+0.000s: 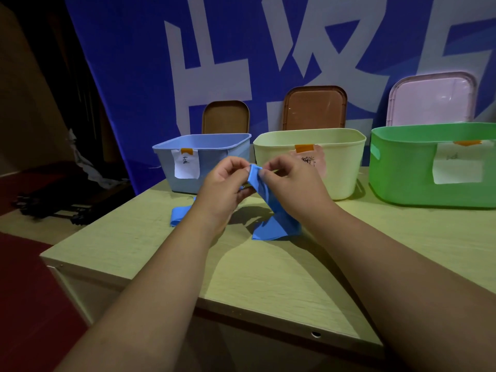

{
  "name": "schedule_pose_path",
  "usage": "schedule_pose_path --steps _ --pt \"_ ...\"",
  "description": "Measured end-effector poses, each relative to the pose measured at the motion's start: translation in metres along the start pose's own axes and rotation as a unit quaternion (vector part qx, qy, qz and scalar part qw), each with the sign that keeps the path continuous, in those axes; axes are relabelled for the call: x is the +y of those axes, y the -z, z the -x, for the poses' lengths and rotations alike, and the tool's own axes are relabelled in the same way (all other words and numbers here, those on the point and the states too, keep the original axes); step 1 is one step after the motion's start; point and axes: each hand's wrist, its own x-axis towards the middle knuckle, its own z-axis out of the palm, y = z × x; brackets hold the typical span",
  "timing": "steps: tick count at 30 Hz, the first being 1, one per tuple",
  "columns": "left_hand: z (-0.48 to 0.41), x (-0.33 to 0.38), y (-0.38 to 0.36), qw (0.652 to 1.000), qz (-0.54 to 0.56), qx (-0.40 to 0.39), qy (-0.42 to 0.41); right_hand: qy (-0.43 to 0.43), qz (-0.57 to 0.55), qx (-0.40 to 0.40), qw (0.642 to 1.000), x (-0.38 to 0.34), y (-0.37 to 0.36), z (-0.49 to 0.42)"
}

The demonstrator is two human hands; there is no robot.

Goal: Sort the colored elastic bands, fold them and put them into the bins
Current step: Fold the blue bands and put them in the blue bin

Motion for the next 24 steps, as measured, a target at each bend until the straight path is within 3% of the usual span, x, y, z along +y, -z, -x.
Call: schedule_pose_path --steps 10,16,19,24 --pt "0.002 0.003 0.005 0.998 0.010 0.012 -0.059 -0.013 -0.114 -0.008 0.993 -0.007 0.007 0.007" --pt "0.017 0.029 -0.001 0.995 0.088 0.022 -0.033 0.023 -0.082 0.002 0.996 -0.031 0.021 0.030" --pt "0.025 0.061 0.001 0.997 0.021 -0.012 -0.074 0.037 -0.076 0.007 0.996 -0.046 0.033 0.030" --pt "0.042 0.127 0.005 0.978 -0.149 -0.097 -0.112 -0.018 -0.235 -0.037 0.971 -0.090 0.069 0.034"
